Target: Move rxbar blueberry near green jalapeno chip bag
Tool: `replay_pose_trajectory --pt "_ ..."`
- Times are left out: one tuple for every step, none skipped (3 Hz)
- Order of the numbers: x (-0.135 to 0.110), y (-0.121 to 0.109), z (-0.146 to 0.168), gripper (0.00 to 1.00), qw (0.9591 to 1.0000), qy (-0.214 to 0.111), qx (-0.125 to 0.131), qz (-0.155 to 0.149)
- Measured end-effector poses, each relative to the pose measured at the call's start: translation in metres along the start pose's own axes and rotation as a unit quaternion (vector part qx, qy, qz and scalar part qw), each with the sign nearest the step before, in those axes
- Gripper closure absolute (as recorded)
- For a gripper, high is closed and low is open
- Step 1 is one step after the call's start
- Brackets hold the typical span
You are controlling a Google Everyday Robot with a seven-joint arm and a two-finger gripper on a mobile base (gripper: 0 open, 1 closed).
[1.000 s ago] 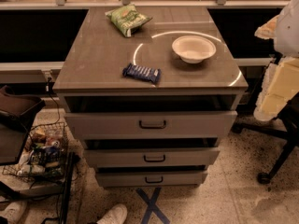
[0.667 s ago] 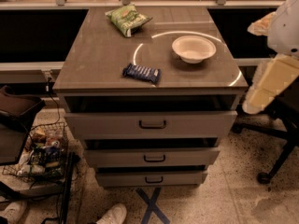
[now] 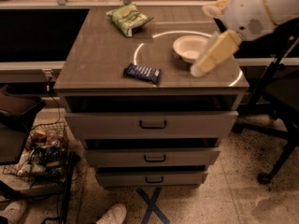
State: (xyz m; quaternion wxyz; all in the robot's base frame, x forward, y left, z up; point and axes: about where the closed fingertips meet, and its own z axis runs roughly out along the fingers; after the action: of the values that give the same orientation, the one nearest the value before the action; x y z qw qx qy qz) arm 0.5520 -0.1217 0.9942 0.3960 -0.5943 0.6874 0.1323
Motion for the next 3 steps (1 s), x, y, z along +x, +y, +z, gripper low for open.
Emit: replay_pose_trajectory --pt "-0.016 -0.011 0.024 0.00 0.9976 -0.055 -0.030 0.029" --pt "-0.009 -0.017 0.029 0.00 0.9961 -0.056 -0.034 0.058" --pt "-0.007 -0.016 0.038 0.00 0.9959 -0.052 -0.044 0.060"
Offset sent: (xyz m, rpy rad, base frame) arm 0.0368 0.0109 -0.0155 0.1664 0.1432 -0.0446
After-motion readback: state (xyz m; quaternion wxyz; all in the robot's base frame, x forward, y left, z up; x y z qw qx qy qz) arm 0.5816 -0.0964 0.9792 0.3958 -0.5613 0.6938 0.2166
